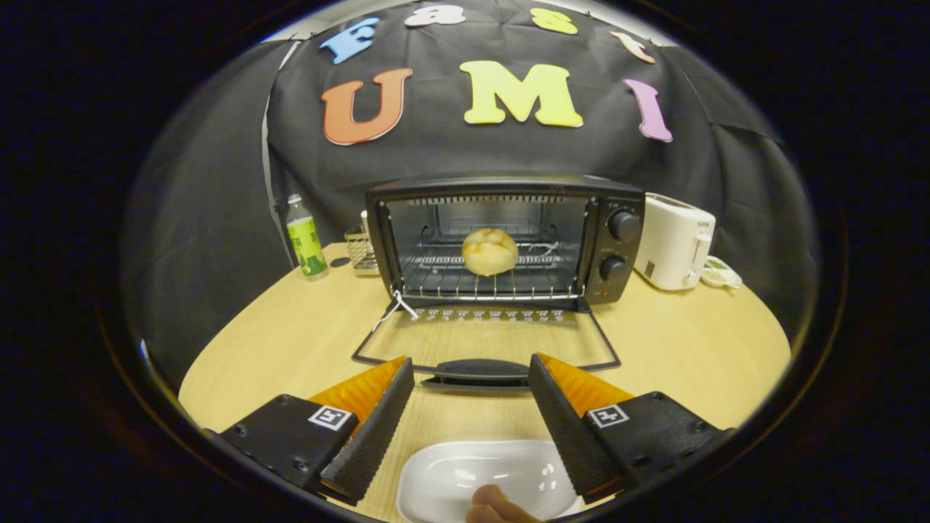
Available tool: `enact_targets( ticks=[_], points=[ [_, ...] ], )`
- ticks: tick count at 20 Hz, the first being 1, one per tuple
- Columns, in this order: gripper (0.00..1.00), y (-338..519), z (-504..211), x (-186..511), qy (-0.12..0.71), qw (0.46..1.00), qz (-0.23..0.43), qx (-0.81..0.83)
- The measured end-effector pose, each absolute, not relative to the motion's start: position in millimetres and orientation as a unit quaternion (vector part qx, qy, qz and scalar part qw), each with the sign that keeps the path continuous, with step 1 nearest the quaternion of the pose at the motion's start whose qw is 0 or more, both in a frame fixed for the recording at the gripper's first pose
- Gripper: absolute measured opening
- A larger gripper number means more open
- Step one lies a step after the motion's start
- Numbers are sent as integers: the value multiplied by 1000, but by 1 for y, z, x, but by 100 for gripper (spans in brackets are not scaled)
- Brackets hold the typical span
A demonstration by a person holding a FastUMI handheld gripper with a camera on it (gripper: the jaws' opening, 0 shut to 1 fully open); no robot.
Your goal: Open the toaster oven, put the food inside, and close the toaster oven door.
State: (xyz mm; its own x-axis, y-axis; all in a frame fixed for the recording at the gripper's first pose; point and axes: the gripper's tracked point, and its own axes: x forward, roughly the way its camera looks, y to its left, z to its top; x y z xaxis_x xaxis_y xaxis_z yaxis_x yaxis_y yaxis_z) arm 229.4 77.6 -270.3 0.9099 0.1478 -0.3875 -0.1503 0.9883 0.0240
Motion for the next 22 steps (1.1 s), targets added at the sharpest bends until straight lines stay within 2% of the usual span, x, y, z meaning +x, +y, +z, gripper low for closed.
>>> enact_targets(
  ticks=[4,10,18,22],
  points=[
    [100,77,-299,235,239,969,61,-16],
    [100,72,-314,246,258,965,32,-16],
    [100,71,-299,250,258,966,10,-3],
    [100,77,-268,247,222,974,4,-42]
  ],
)
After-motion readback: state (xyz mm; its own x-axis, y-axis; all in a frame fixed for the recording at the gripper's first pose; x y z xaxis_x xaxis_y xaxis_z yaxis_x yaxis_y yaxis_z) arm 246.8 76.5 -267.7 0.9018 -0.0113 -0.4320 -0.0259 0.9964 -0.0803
